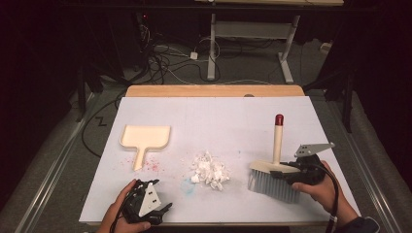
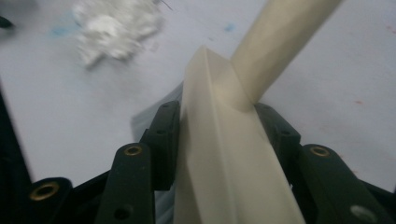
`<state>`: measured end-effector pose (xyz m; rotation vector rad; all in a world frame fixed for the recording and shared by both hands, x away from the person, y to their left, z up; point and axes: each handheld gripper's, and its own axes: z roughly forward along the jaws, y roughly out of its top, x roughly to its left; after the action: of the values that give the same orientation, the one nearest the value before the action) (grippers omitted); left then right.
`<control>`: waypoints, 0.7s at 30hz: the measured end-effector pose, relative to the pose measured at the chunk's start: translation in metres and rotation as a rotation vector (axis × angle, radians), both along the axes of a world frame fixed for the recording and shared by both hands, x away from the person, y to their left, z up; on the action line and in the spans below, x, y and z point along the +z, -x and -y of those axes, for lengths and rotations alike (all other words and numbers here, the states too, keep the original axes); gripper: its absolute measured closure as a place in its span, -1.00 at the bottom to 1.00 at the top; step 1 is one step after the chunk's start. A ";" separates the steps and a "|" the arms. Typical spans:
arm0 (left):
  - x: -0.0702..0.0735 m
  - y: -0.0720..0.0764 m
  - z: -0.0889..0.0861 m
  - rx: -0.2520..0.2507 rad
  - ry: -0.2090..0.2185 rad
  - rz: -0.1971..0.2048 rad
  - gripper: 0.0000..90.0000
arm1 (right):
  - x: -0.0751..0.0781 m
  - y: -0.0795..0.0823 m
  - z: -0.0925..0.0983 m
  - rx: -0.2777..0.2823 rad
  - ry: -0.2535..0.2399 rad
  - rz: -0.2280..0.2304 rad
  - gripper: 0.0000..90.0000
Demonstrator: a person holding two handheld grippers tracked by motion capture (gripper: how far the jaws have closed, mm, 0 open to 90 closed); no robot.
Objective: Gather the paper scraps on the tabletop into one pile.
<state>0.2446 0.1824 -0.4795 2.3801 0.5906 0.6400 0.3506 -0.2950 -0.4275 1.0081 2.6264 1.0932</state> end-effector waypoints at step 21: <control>0.005 0.007 -0.004 0.010 0.011 0.037 -0.64 | 0.016 0.071 0.000 -0.229 -0.022 0.581 -0.42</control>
<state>0.2380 0.1862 -0.4747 2.3515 0.5895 0.6823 0.2798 -0.2954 -0.4118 0.8112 1.9934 1.1474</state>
